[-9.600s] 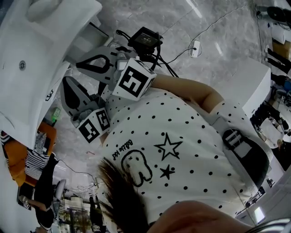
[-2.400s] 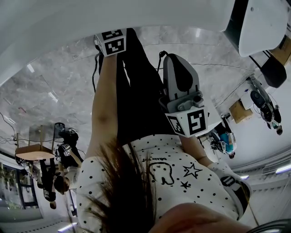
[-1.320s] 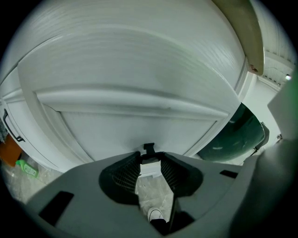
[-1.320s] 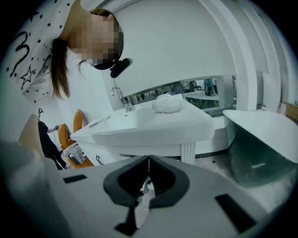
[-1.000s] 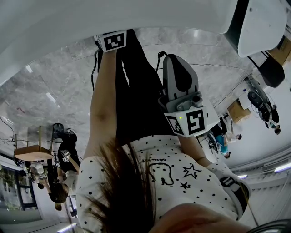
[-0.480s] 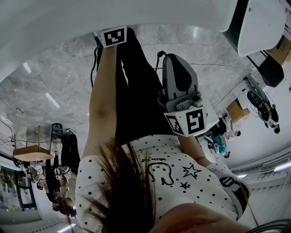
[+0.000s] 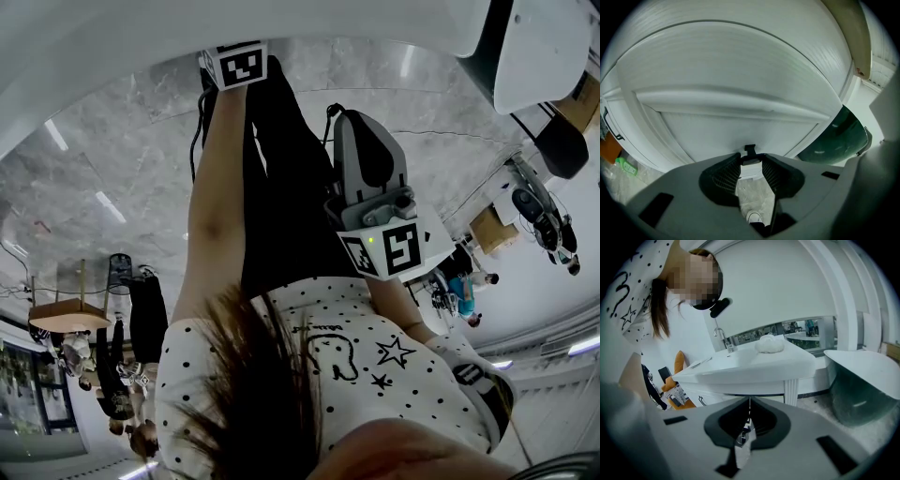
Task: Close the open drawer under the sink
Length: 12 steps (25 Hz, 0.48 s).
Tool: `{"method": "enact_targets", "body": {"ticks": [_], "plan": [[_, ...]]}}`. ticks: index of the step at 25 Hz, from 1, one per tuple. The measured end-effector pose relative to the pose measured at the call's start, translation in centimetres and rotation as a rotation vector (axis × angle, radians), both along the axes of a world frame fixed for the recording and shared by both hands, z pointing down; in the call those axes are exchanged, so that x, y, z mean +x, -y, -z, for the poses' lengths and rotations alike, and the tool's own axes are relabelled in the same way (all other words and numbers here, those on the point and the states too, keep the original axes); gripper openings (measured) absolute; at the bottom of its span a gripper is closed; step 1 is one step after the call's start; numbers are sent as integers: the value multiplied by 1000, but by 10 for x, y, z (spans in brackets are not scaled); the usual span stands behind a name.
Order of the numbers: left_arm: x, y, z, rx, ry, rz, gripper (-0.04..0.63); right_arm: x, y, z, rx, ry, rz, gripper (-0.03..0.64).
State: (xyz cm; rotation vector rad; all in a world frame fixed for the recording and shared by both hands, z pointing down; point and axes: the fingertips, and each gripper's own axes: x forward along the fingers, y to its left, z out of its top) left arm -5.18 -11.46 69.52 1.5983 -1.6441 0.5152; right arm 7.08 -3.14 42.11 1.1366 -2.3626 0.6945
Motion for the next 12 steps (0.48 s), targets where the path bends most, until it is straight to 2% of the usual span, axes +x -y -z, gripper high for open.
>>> {"method": "enact_targets", "body": {"ticks": [5, 8, 12], "plan": [[-1, -14, 4, 9, -8, 25, 140, -4, -5, -1, 5, 6, -1, 15], [-6, -23, 25, 55, -18, 56, 131, -7, -8, 0, 7, 11, 0, 15], [-6, -43, 43, 94, -10, 53, 40, -11, -12, -1, 8, 18, 7, 15]]}}
